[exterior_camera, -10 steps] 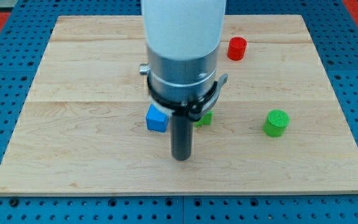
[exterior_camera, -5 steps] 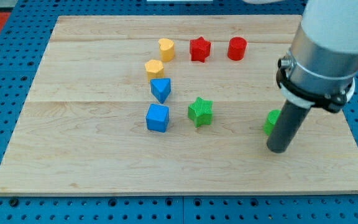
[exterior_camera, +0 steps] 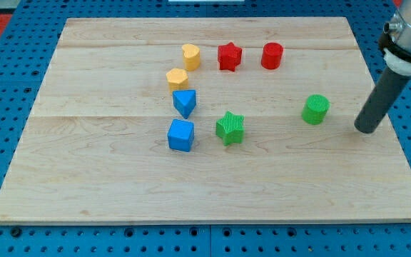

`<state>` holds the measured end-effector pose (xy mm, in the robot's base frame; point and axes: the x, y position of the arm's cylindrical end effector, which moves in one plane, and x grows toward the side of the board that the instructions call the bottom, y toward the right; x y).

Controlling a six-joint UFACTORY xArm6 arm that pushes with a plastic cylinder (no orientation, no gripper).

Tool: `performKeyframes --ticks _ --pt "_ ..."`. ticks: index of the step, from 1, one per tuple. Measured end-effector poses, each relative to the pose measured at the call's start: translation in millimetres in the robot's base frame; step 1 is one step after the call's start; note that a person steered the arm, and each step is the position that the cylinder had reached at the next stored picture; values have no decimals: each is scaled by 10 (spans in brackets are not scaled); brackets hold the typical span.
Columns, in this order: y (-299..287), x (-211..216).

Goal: Keep the green circle below the red circle

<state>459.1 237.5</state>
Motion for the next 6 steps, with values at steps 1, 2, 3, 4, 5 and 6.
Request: performKeyframes --ticks 1,2,3,4,5,6 --pt "-565 -147" --pt "-1074 -272" --pt "-1188 -570" --pt "-1188 -536" --pt "-1092 -446" --pt "-1094 -919"
